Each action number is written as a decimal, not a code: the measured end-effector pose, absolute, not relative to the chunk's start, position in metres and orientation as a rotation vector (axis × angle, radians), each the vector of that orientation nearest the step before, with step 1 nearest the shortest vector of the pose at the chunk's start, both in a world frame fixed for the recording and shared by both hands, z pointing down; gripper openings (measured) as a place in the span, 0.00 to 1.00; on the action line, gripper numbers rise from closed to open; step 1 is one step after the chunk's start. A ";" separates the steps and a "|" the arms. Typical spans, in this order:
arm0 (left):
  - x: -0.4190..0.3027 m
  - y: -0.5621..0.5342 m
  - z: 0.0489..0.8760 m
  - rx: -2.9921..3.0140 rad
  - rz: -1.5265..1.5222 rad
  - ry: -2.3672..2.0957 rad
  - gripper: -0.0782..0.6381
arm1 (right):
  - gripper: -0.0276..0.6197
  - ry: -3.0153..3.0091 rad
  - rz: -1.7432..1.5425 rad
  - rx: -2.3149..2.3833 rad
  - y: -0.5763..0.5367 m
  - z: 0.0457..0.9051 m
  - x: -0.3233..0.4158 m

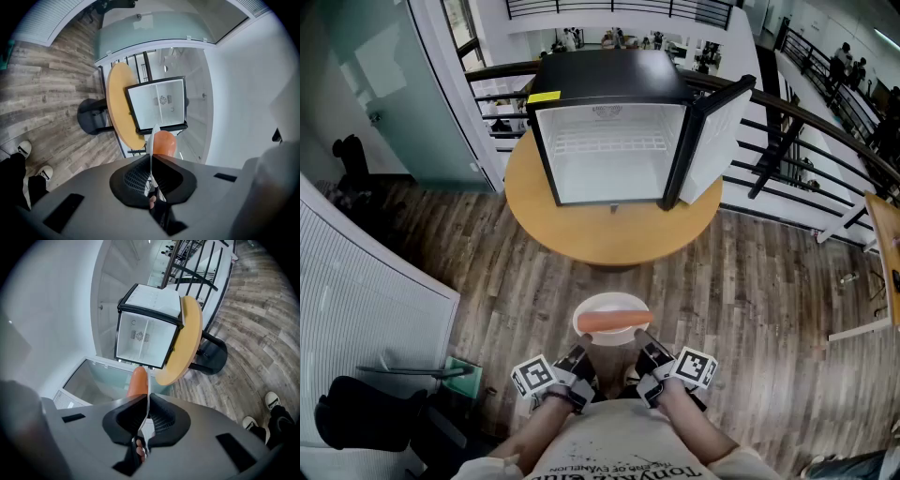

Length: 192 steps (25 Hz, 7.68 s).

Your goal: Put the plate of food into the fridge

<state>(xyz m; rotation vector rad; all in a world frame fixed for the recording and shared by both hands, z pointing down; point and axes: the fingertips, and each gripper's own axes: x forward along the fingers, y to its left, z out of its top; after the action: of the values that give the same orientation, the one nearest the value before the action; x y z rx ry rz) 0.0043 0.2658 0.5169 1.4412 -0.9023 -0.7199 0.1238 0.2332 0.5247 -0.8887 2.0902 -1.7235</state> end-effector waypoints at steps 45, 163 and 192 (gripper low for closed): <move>-0.071 0.227 0.540 1.437 -0.654 -0.814 0.15 | 0.10 2.026 -1.741 -1.042 0.206 0.547 0.054; -0.089 -0.264 0.667 1.273 -0.611 -1.119 0.15 | 0.10 1.991 -1.748 -1.380 -0.299 0.663 0.039; -0.088 -0.267 0.674 1.326 -0.439 -1.193 0.17 | 0.16 2.291 -1.579 -1.661 -0.307 0.665 0.036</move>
<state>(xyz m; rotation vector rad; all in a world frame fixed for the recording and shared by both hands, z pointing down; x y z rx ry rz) -0.0880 -0.2668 0.6737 1.3263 -1.1925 -0.4389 0.0360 -0.3075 0.6653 -1.6615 2.2907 -1.5786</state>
